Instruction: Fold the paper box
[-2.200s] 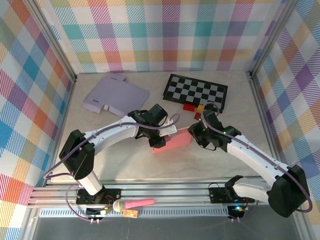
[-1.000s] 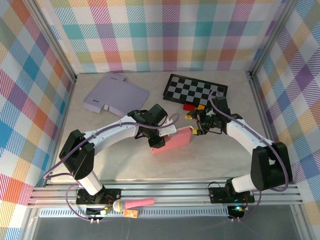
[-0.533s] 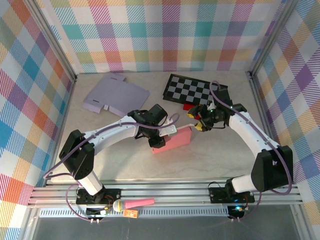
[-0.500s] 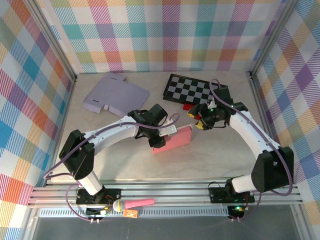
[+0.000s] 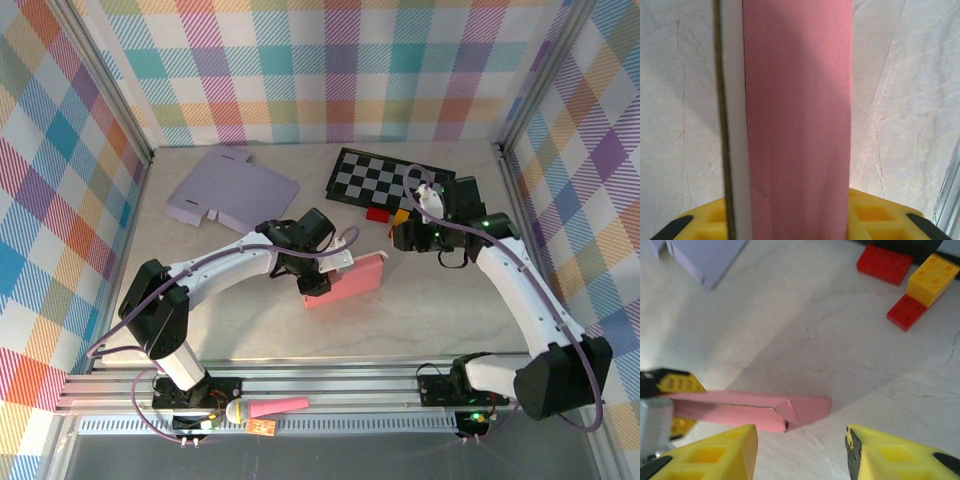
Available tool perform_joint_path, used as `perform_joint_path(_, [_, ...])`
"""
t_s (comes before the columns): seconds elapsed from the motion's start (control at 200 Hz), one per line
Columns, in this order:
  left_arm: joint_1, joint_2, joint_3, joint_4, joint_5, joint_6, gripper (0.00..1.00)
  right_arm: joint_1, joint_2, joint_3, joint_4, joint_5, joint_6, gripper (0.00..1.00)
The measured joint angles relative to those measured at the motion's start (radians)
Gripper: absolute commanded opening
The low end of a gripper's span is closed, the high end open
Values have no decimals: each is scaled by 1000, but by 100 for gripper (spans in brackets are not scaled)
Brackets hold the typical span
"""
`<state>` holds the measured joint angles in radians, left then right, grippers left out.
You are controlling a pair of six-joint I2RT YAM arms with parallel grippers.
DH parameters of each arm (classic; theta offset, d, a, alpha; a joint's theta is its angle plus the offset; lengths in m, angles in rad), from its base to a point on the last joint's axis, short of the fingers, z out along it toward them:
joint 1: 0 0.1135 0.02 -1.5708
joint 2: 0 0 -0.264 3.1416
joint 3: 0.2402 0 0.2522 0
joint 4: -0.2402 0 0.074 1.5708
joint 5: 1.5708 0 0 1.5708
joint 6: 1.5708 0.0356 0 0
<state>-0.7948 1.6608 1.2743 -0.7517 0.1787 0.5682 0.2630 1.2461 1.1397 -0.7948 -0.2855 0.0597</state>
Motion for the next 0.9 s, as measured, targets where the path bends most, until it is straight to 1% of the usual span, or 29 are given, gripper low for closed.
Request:
perform_joint_path(0.09, [0, 0, 0, -2, 0, 0, 34, 9, 56, 11, -31, -7, -55, 51])
perform_joint_path(0.245, [0, 0, 0, -2, 0, 0, 34, 41, 133, 63, -70, -13, -97, 51])
perform_joint_path(0.415, [0, 0, 0, -2, 0, 0, 34, 67, 162, 89, -89, -25, -110, 51])
perform_joint_path(0.57, [0, 0, 0, -2, 0, 0, 34, 81, 195, 95, -99, -37, -122, 49])
perform_joint_path(0.615, [0, 0, 0, -2, 0, 1, 34, 85, 202, 95, -101, -37, -124, 47])
perform_joint_path(0.705, [0, 0, 0, -2, 0, 1, 34, 88, 204, 95, -103, -37, -129, 40])
perform_joint_path(0.805, [0, 0, 0, -2, 0, 1, 34, 92, 204, 95, -105, -37, -129, 35])
perform_joint_path(0.9, [0, 0, 0, -2, 0, 1, 34, 98, 204, 95, -105, -35, -128, 34])
